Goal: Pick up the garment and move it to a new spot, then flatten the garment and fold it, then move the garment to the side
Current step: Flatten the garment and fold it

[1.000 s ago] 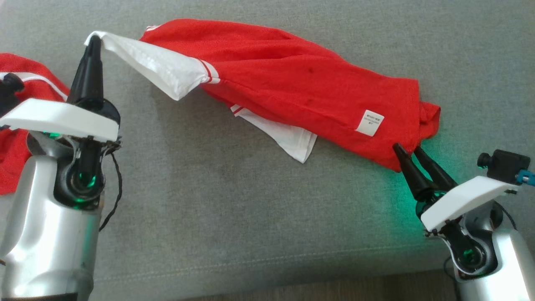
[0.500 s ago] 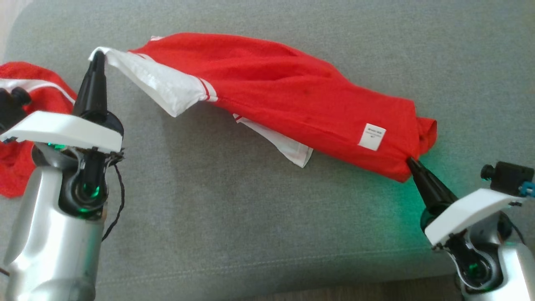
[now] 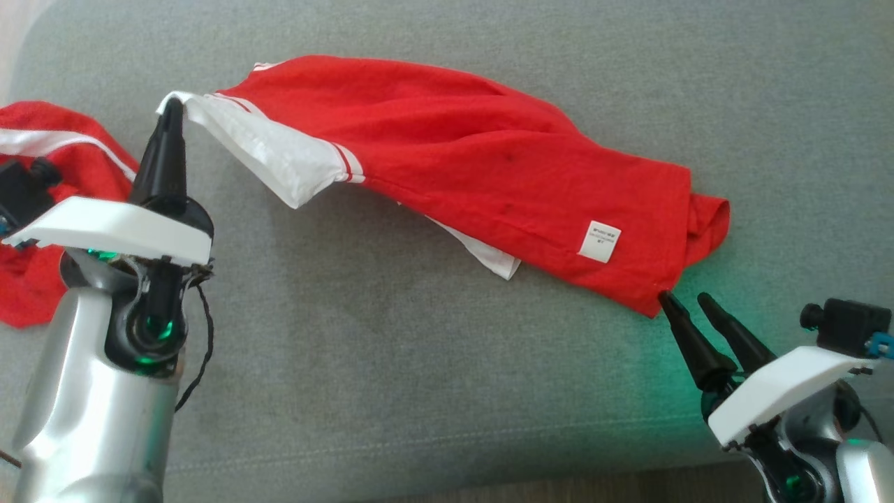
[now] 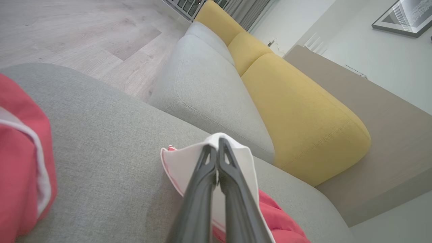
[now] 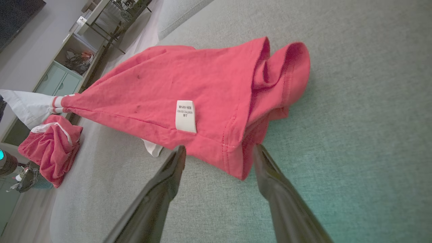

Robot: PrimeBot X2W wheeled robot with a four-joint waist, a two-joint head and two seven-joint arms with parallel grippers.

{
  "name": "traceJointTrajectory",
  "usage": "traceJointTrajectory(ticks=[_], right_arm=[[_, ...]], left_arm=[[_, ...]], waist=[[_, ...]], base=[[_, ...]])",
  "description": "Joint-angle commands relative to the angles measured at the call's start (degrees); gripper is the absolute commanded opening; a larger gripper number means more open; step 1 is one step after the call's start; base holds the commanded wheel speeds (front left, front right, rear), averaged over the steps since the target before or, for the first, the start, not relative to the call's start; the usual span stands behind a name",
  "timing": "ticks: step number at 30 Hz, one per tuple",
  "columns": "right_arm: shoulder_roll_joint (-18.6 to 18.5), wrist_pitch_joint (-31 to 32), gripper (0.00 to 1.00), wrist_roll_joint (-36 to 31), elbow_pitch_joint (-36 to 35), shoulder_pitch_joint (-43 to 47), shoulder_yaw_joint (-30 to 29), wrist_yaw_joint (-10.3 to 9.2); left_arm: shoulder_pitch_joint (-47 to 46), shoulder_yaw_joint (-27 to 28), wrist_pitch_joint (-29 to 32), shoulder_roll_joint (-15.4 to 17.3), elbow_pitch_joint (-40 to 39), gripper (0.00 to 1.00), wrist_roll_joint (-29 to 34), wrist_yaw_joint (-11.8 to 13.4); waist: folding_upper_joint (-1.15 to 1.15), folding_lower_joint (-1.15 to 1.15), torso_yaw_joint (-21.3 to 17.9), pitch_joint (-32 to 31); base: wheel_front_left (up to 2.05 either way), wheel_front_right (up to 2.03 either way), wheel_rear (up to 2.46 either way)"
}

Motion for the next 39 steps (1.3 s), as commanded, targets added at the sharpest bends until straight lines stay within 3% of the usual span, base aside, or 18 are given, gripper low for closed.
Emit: traceJointTrajectory(ticks=[1,16,30,39], right_arm=[[0.2,0.0,1.0,0.0,-1.4,-1.5,0.9,-0.01],[0.4,-4.2,1.0,2.8,7.5,-8.3,4.1,-0.01],[0.5,-4.6,1.0,3.9,-2.1,-0.4,5.8,-0.01],[0.5,-4.7,1.0,4.3,1.3,-2.9,5.3,-0.01]], left_arm=[[-1.6,2.0,-0.3,2.0,-2.2,0.0,0.4,0.1],[-2.9,1.8,-0.4,2.2,-2.4,0.0,0.3,0.1],[-1.7,2.1,-1.2,2.1,-2.4,0.0,-0.2,0.2],[-2.1,1.7,-1.5,1.8,-1.8,0.0,-0.5,0.0]], waist=[[0.0,0.0,0.2,0.5],[0.0,0.0,1.6,2.7],[0.0,0.0,1.0,2.3],[0.0,0.0,1.4,2.4]], base=[[0.0,0.0,0.0],[0.0,0.0,0.0],[0.0,0.0,0.0],[0.0,0.0,0.0]])
